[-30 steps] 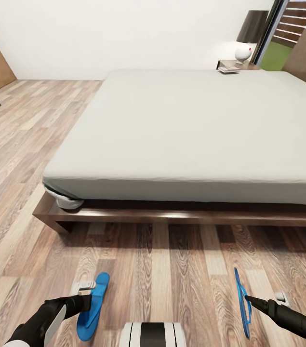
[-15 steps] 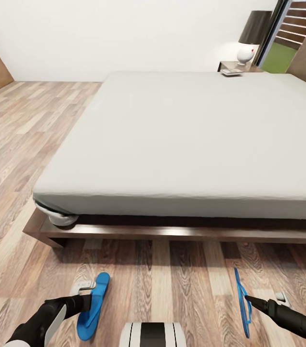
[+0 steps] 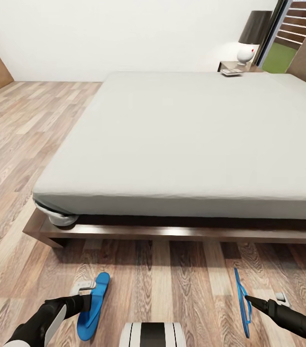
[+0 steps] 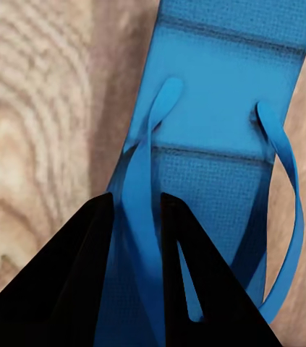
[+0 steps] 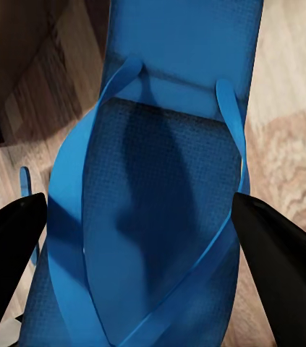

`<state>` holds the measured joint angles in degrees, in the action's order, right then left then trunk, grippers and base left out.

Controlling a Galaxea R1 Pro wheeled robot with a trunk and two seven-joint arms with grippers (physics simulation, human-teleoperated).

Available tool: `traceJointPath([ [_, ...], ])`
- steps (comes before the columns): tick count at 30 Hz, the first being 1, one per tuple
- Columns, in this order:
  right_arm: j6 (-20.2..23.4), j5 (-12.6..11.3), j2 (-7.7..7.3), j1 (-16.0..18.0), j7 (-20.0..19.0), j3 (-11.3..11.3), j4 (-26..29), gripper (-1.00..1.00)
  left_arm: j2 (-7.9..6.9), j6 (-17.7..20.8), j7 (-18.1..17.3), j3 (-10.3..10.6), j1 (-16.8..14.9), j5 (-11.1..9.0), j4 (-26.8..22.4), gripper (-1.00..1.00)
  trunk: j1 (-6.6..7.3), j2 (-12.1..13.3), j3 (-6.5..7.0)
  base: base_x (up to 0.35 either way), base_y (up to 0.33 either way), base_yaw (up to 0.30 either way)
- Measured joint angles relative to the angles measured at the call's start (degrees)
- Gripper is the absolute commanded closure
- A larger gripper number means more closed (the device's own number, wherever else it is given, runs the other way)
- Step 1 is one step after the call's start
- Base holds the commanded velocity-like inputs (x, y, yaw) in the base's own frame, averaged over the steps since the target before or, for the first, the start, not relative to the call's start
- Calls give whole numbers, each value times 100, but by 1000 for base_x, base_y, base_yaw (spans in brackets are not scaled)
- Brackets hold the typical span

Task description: In the bedroom, move the book from the bed onto either nightstand, and place the two sandals side by side next to the bed.

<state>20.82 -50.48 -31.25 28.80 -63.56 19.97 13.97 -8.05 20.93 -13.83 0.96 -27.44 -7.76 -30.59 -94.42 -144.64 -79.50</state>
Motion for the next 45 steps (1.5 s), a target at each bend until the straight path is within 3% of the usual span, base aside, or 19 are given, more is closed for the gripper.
traceJointPath([
  [23,0,0,1,0,2,0,-1,100,-10,-5,-3,0,0,3,-2,100,1,0,0,65,134,0],
  [38,0,0,0,0,0,0,0,100,-11,-9,11,-8,-2,-6,0,100,0,0,0,3,9,0],
  [45,0,0,0,0,0,0,0,100,20,-5,477,-8,-3,-37,0,100,0,0,0,0,0,0],
])
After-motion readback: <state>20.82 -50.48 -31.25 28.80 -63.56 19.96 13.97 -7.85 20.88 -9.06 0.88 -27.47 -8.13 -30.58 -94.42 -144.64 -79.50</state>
